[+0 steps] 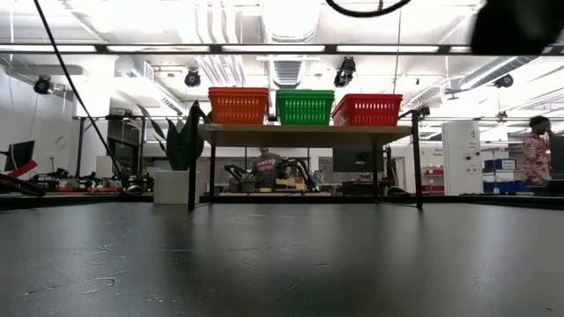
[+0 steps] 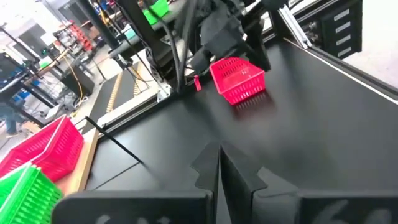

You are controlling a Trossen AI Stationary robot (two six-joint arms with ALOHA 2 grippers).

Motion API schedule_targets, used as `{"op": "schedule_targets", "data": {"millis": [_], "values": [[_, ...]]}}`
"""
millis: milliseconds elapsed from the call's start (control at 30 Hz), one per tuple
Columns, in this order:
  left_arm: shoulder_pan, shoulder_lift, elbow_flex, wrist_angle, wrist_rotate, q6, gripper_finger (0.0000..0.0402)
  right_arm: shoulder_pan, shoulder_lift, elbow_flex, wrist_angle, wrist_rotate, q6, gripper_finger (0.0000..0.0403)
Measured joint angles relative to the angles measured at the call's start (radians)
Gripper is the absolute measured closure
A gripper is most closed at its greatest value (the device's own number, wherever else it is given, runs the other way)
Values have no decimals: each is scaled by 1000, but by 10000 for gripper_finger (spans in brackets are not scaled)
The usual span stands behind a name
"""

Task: Stack baskets on shelf by color
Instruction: Stack the red bin on top of the red bins on the shelf

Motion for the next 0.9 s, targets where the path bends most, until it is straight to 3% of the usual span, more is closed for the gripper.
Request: {"op": "schedule_targets", "data": {"millis": [200,400,900], "values": [[0,-10,-10,1,0,-1,402,50,68,113,-243,-53,279,394],[0,-11,-11,-1,0,5,402,73,70,95,-351,-40,509,386],[0,-14,-12,-4,-2,52,402,73,73,-47,-333,-19,692,228]]}}
